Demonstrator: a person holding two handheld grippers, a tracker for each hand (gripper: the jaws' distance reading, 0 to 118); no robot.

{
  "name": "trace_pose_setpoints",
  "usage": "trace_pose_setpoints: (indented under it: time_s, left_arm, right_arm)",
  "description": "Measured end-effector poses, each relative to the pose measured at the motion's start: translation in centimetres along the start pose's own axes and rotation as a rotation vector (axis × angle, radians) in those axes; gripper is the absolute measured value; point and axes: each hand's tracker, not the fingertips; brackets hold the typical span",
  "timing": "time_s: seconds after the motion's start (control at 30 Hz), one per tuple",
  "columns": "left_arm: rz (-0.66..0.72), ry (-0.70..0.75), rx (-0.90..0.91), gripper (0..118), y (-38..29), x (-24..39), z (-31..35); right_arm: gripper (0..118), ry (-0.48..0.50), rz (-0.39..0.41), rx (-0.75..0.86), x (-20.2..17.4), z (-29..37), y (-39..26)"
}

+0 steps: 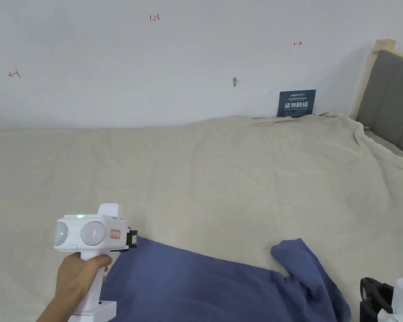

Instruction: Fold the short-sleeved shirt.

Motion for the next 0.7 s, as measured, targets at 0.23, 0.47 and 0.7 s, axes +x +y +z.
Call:
trace_pose_setpoints:
  time_s: [0.23,0.47,0.7]
  left_arm:
    - [-0.049,0.070,-0.099,87,1.3,0.2,-5.9]
    - [-0.085,0.101,-0.163,64,-0.3,1.0,-7.7]
    - [-0.149,0.089,-0.150,0,-0.8,2.4,-5.8]
  right_arm:
    - [0,-0.013,-0.003,-0.039,0.3,-2.1,-0.6]
    - [0,-0.021,0.025,-0.072,0.8,-2.0,-0.7]
    - [0,0.019,-0.090,-0.120,2.6,-3.5,-0.4]
